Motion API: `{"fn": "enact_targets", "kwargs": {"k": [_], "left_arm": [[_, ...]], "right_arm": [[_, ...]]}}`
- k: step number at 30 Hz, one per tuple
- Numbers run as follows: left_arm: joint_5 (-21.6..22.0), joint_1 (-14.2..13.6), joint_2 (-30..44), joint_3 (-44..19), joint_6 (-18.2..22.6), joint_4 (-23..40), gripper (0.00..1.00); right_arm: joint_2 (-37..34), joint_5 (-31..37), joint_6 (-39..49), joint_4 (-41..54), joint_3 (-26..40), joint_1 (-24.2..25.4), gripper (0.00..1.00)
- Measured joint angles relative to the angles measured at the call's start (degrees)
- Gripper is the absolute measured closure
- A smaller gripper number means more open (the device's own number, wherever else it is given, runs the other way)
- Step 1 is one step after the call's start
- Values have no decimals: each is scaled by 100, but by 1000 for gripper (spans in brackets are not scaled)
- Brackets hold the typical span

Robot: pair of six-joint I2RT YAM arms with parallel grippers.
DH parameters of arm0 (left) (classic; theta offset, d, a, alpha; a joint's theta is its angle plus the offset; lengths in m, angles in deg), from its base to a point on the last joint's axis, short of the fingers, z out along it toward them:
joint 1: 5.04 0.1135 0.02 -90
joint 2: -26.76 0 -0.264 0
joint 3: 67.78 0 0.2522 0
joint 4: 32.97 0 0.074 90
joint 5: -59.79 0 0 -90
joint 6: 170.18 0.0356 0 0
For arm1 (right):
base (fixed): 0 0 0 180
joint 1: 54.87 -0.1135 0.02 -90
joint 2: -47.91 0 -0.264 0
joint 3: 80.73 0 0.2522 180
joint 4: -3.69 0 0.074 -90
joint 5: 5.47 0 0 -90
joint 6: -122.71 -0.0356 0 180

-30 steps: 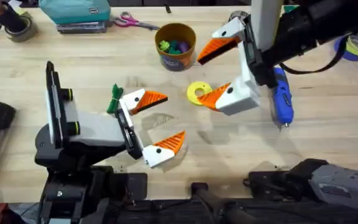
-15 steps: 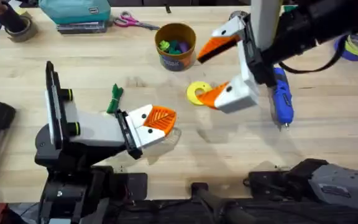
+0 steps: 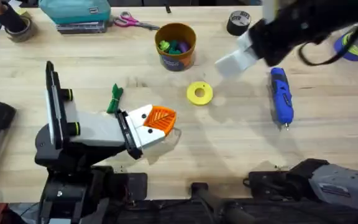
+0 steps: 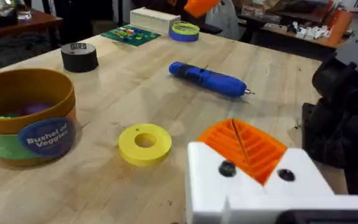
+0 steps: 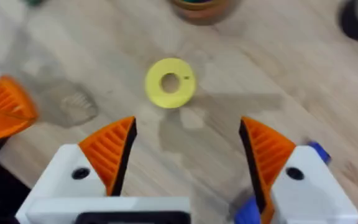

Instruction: Pick up the gripper from the table and insert it into the empty holder that is missing its gripper. Then pick up a screw, insert it into the mounting hole, and use the screwdriver to tighten it. Finally, clean up the table by picking up the vegetable and placing it into the bucket.

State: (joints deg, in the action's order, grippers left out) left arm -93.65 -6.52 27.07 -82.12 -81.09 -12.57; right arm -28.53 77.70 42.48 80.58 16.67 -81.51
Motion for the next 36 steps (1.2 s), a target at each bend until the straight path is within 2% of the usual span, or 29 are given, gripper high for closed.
{"fn": "enact_targets", "kwargs": {"k": [7, 16, 19, 28, 36], "left_arm": [[2, 0, 0, 0, 0, 0, 996], [0, 0, -1, 0, 0, 0, 996], [0, 0, 0, 0, 0, 0, 996], [0, 0, 0, 0, 0, 0, 996], [0, 0, 0, 0, 0, 0, 996]], "right_arm": [[236, 922, -726, 496, 187, 812, 5], [234, 1157, -1025, 924, 194, 2279, 6], [234, 1169, -1051, 933, 194, 2613, 6], [234, 1176, -1065, 894, -189, 2856, 6], [229, 1179, -1064, 98, -1306, 3087, 6]]}}
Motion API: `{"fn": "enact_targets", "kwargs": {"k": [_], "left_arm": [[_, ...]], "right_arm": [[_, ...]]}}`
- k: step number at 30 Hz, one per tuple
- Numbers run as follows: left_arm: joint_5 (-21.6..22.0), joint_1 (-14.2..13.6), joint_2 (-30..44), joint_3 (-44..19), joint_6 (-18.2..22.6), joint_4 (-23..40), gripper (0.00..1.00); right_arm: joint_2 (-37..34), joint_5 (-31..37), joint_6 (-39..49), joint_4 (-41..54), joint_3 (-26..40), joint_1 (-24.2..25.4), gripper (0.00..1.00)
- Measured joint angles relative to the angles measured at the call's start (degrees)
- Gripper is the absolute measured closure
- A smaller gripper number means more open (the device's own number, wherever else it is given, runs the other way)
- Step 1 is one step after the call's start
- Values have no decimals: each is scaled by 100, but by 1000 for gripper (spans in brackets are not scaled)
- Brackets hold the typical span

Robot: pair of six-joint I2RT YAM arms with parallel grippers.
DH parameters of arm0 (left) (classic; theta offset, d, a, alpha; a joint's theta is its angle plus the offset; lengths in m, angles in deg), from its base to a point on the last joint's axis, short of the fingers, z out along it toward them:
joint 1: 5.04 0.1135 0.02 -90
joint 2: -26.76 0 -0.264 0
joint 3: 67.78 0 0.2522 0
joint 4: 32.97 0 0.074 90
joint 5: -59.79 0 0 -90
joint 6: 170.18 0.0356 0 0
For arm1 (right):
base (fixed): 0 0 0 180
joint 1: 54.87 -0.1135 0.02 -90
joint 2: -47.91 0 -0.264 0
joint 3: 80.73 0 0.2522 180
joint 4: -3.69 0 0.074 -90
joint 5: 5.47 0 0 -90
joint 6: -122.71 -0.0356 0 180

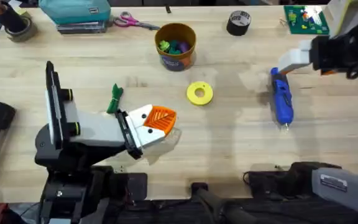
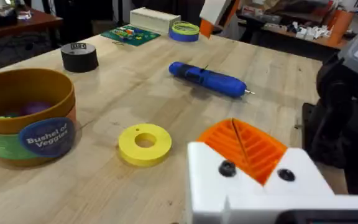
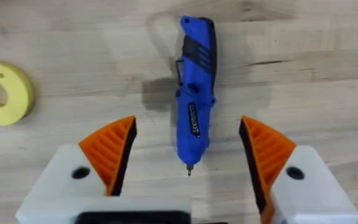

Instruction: Pick up the gripper from the table and insert it into the empty holder that is missing its gripper. Then pick up a screw, insert it into the mounting hole, and use the screwdriver to tighten it. Finally, clean up the table by picking up the vegetable and placing it into the bucket.

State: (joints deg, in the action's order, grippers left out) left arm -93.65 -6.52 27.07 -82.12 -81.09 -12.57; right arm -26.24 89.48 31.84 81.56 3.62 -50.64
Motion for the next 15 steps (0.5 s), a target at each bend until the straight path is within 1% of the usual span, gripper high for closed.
{"fn": "enact_targets", "kwargs": {"k": [2, 3, 15], "left_arm": [[0, 0, 0, 0, 0, 0, 996], [1, 0, 0, 0, 0, 0, 996], [0, 0, 0, 0, 0, 0, 996]], "right_arm": [[-28, 0, 1, -191, -236, 82, 6], [-274, 2, 31, -404, -428, 226, 5], [-1239, 17, 725, -893, -445, 260, 5]]}}
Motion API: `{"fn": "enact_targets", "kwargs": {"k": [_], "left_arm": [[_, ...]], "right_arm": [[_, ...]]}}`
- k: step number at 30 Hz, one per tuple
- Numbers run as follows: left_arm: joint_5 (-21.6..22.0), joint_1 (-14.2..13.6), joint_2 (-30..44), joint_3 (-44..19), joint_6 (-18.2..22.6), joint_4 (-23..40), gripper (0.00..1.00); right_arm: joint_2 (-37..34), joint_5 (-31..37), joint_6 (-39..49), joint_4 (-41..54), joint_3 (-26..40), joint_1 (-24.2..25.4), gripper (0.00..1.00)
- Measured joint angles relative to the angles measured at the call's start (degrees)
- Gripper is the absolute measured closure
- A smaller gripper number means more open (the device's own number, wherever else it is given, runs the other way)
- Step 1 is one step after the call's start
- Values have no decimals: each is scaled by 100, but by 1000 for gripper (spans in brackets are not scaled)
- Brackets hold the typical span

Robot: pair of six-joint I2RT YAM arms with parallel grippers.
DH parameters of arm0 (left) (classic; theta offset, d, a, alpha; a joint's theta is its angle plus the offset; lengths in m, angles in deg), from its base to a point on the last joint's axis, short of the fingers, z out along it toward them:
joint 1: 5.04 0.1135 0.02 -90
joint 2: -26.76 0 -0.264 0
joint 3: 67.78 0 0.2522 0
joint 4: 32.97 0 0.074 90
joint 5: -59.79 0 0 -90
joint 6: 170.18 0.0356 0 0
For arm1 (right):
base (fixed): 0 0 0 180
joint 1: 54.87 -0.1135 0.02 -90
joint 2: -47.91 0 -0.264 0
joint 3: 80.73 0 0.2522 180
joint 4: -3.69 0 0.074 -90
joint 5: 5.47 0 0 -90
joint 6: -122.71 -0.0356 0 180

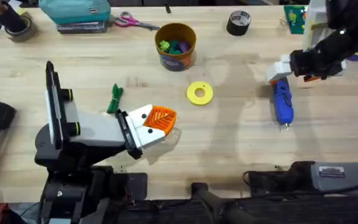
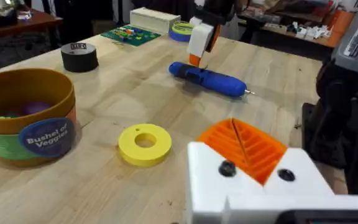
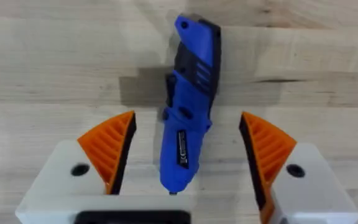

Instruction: Pick up the gripper from the table and insert it into the empty holder that is missing its gripper. Then pick up a screw, insert it into the mounting hole, and use the screwdriver to tighten it. Finally, clean up the table by picking up the vegetable and placing it into the bucket.

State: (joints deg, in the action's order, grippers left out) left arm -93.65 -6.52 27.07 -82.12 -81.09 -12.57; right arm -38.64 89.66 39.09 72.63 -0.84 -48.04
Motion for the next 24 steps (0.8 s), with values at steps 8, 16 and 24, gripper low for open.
{"fn": "enact_targets", "kwargs": {"k": [8, 16, 24], "left_arm": [[0, 0, 0, 0, 0, 0, 996], [0, 0, 0, 0, 0, 0, 996], [0, 0, 0, 0, 0, 0, 996]], "right_arm": [[-623, -2, 139, -183, 0, 0, 5], [-1060, -3, 133, -464, -4, 1, 5], [-1325, -187, 133, -598, -11, 289, 5]]}}
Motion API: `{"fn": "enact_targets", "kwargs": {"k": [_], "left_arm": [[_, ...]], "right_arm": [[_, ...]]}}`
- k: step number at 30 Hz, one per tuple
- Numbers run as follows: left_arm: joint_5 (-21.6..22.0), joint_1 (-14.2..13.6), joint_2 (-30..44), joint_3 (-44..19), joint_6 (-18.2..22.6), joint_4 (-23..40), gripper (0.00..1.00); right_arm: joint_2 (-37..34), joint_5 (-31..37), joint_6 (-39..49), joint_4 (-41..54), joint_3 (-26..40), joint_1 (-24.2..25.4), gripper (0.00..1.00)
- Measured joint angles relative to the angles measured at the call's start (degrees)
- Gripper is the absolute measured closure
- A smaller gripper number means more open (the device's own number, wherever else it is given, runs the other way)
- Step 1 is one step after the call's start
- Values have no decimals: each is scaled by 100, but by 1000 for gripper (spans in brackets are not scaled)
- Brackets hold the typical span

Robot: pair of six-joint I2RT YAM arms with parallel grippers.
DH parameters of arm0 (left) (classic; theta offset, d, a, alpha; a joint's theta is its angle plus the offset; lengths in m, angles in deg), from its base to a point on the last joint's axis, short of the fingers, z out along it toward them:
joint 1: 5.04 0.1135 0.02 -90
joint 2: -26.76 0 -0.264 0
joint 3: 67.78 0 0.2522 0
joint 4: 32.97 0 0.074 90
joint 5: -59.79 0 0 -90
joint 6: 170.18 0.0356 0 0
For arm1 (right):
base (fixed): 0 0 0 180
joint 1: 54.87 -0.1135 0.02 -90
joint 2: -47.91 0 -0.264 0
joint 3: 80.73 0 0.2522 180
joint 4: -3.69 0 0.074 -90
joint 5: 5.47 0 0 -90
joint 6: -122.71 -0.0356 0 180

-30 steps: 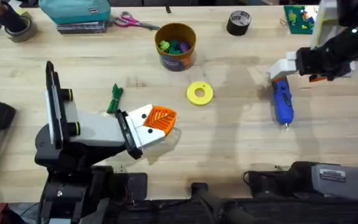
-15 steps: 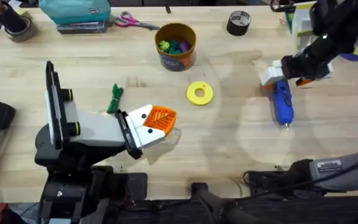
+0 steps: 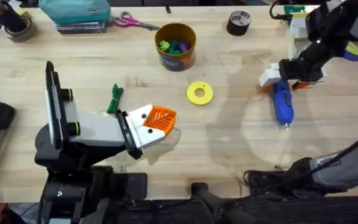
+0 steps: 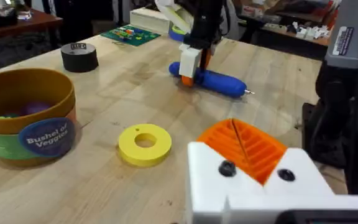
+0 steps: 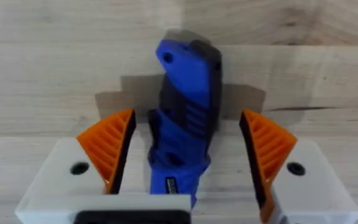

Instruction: Pick up the gripper from the table and insert it into the empty holder that is missing its gripper. Then pick up a screw, insert it into the mounting hole, and use the screwdriver to tighten it. Finally, clean up the table by picking up the vegetable and placing it into the bucket.

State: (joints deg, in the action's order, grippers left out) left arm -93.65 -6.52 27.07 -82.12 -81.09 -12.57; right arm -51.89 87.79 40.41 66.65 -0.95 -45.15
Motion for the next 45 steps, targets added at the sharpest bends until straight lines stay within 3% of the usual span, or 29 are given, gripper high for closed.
{"fn": "enact_targets", "kwargs": {"k": [30, 32, 36, 39, 40, 45], "left_arm": [[1, 0, 0, 0, 0, 0, 996], [0, 0, 0, 0, 0, 0, 996], [0, 0, 0, 0, 0, 0, 996], [0, 0, 0, 0, 0, 0, 996], [0, 0, -1, 0, 0, 0, 996], [0, 0, 0, 0, 0, 0, 996]], "right_arm": [[-145, -254, 115, -144, 3, 89, 19], [-147, -209, 134, -147, 4, 92, 110], [-149, -162, 147, -120, 2, 100, 504], [-175, -163, 174, -123, 2, 100, 895], [-202, -170, 157, -108, 2, 100, 961], [-211, -165, 155, -109, 4, 100, 976]]}}
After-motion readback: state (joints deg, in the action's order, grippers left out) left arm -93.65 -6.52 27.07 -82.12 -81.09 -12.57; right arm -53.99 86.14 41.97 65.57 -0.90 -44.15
